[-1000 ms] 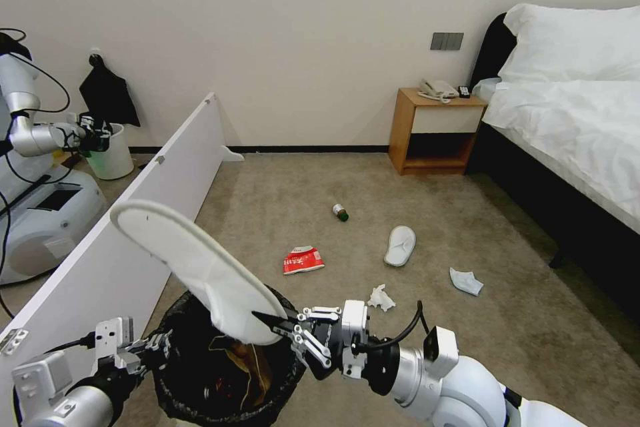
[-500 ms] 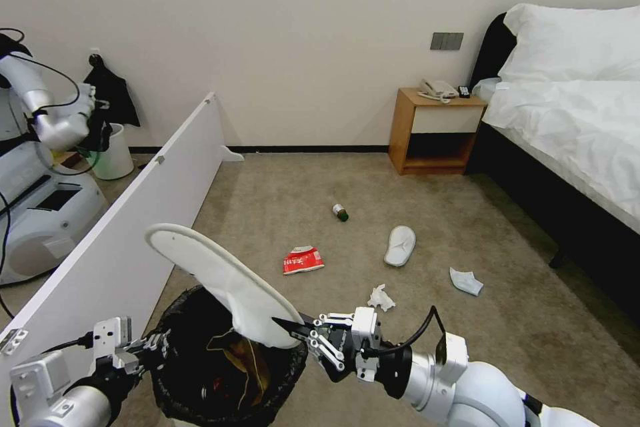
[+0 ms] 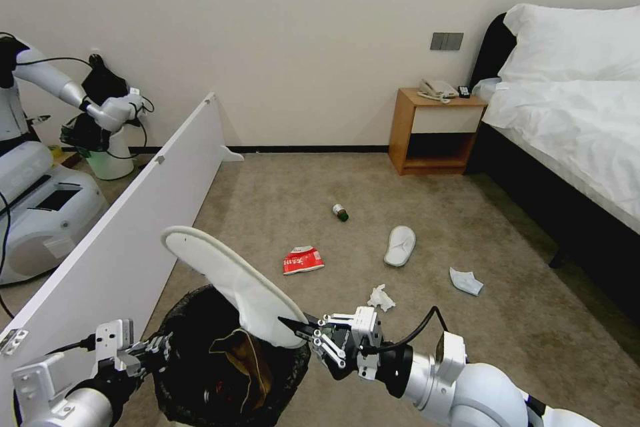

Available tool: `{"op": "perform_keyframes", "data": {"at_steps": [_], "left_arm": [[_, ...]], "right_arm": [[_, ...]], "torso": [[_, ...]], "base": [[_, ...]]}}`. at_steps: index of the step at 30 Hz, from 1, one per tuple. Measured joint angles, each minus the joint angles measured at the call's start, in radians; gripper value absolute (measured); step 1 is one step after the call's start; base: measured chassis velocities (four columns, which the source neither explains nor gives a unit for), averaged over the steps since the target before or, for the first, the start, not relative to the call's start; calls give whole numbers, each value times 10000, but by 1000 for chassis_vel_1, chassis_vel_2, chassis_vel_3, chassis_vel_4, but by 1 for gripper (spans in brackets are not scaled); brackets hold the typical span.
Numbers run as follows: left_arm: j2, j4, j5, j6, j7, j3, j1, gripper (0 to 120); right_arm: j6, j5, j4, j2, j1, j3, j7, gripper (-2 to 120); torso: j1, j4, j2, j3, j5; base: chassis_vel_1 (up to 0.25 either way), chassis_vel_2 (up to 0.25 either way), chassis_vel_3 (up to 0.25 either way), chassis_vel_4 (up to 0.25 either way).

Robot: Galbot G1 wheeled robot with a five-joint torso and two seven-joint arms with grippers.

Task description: Pick up the trash bin, then pick up the garbage from the floor and place it into the trash bin.

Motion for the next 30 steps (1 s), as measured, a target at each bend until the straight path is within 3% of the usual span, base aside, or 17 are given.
{"op": "perform_keyframes", "data": {"at_steps": [15,30], "left_arm": [[6,0,-285,17,-49,291,-26,5],[103,0,-475,15,-49,87,-95,5]], "right_arm": [[-80,198,-407,272,724,-858,44,1],[-253,301,-637,326,1057,-1174,174,1]], "torso": [[0,0,0,0,0],[0,0,0,1,0]], "base": [[0,0,0,0],[0,0,0,0]]}}
